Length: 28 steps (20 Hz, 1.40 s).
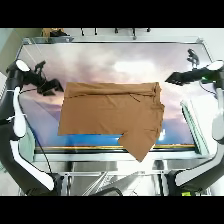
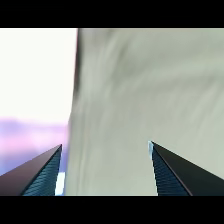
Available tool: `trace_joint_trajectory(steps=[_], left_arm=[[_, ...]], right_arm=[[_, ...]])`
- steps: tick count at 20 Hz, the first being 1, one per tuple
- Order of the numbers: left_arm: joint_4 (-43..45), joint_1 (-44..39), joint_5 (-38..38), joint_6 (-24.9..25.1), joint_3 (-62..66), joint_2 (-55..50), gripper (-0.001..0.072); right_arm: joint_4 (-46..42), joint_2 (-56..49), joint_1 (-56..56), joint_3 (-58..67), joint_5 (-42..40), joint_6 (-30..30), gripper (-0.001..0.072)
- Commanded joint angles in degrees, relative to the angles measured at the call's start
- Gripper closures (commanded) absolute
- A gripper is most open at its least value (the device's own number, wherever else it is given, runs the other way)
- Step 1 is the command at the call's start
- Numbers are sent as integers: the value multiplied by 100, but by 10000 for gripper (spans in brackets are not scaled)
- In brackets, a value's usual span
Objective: Fold the shirts.
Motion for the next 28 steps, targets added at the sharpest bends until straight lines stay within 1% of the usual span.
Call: trace_joint_trajectory(steps=[1,3,5,8,11,12,13,14,17,20,22,24,25,26,27,28], left_arm=[[-2,435,-142,142,-2212,903,110],[-4,649,315,457,-3508,1355,110],[-66,848,774,621,-4325,1661,111],[-743,944,885,1056,-4878,1853,111],[-975,750,929,1152,-5071,1814,113],[-973,619,890,1156,-5069,1792,221],[-960,501,883,1222,-5064,1799,521],[-957,396,868,1316,-4988,1797,687],[-955,278,857,1246,-4653,1799,687],[-951,264,813,1193,-4430,1799,687],[-951,264,824,1191,-4433,1794,687],[-951,267,833,1193,-4433,1794,687],[-949,267,824,1193,-4433,1794,687],[-944,269,802,1196,-4433,1794,687],[-944,269,748,1196,-4433,1794,687],[-920,269,684,1196,-4433,1797,687]], right_arm=[[-140,938,-483,-1180,603,505,357],[-142,1561,-728,-2251,601,636,355],[-142,2234,-990,-3298,533,719,344],[-146,3036,-1408,-4568,413,968,344],[-146,3536,-1510,-5659,256,874,342],[-107,3620,-1508,-5980,188,874,321],[-105,3657,-1510,-6238,127,876,216],[-103,3661,-1508,-6474,90,872,166],[0,3654,-1508,-7036,-184,734,167],[651,3628,-1440,-7523,-426,284,180],[986,3534,-1158,-7711,-791,133,180],[1178,3246,-625,-7726,-1185,136,182],[1298,3080,-345,-7726,-1281,129,206],[1447,2911,-66,-7726,-1309,50,247],[1641,2767,192,-7724,-1309,-79,314],[1825,2710,374,-7720,-1281,-254,435]])
